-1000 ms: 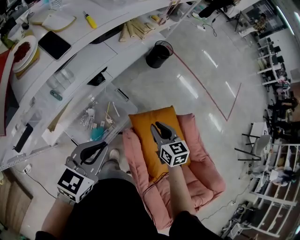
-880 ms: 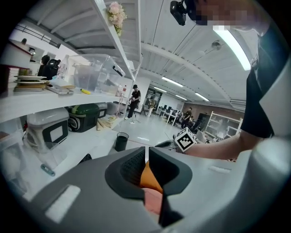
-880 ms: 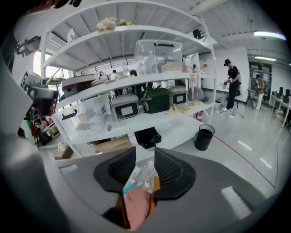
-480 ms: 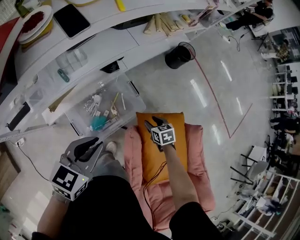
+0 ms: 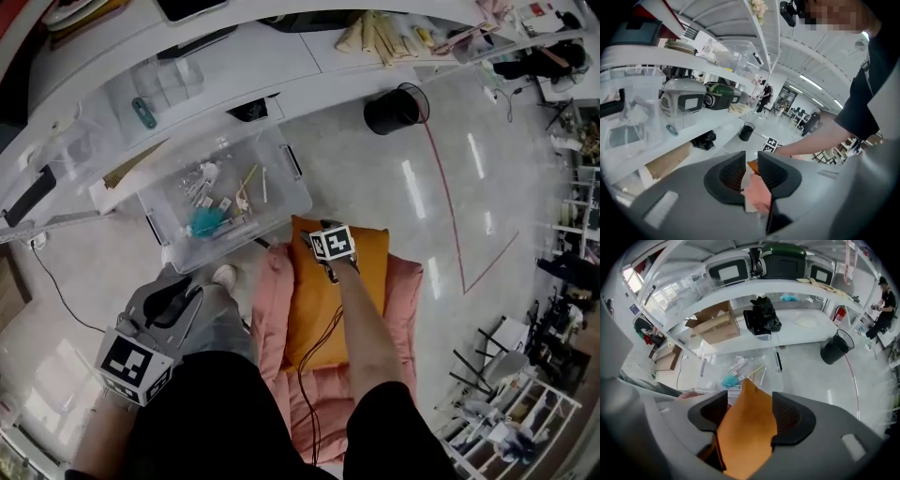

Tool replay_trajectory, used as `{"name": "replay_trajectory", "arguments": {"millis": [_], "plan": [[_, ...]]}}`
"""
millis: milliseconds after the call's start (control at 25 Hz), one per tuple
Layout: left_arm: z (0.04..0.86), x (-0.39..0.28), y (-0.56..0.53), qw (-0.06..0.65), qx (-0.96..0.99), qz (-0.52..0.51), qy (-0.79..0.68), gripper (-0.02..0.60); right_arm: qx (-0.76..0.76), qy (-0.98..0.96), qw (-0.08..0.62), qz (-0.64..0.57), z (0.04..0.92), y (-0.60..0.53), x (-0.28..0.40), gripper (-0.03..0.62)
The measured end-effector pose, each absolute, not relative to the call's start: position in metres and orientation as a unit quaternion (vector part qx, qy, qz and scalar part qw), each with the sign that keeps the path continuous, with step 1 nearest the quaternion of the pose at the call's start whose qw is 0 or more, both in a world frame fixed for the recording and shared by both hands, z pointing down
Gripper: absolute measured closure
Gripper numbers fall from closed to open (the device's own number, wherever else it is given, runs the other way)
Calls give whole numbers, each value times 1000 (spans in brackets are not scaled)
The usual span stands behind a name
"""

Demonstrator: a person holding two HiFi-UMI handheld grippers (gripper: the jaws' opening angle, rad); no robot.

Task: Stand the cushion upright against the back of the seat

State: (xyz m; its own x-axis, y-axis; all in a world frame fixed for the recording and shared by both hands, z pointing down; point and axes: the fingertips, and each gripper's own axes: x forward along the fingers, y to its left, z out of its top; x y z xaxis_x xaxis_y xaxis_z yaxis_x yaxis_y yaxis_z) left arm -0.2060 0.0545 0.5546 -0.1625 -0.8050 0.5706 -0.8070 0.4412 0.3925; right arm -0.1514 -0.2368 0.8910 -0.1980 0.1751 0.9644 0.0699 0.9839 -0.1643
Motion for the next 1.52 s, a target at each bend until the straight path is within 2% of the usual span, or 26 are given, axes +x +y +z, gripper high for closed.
{"name": "replay_trajectory", "arguments": {"millis": [200,600,800,960,1320,1520], "plan": [[578,-199,64,394,510,-6,-764,483,-87,-747,657,46,923,-241,-152,267],[604,-183,76,416,498,-12,-761,484,-108,-699,706,4,958,-236,-153,269],[602,-184,76,414,493,-17,-765,486,-101,-690,716,-7,960,-235,-145,367],[600,-183,78,414,495,-18,-764,489,-84,-698,711,-10,953,-239,-137,473],[582,-186,81,402,516,-19,-756,490,-48,-727,685,11,916,-249,-131,514],[573,-188,87,394,532,-16,-749,491,-17,-769,639,5,869,-255,-130,520]]}}
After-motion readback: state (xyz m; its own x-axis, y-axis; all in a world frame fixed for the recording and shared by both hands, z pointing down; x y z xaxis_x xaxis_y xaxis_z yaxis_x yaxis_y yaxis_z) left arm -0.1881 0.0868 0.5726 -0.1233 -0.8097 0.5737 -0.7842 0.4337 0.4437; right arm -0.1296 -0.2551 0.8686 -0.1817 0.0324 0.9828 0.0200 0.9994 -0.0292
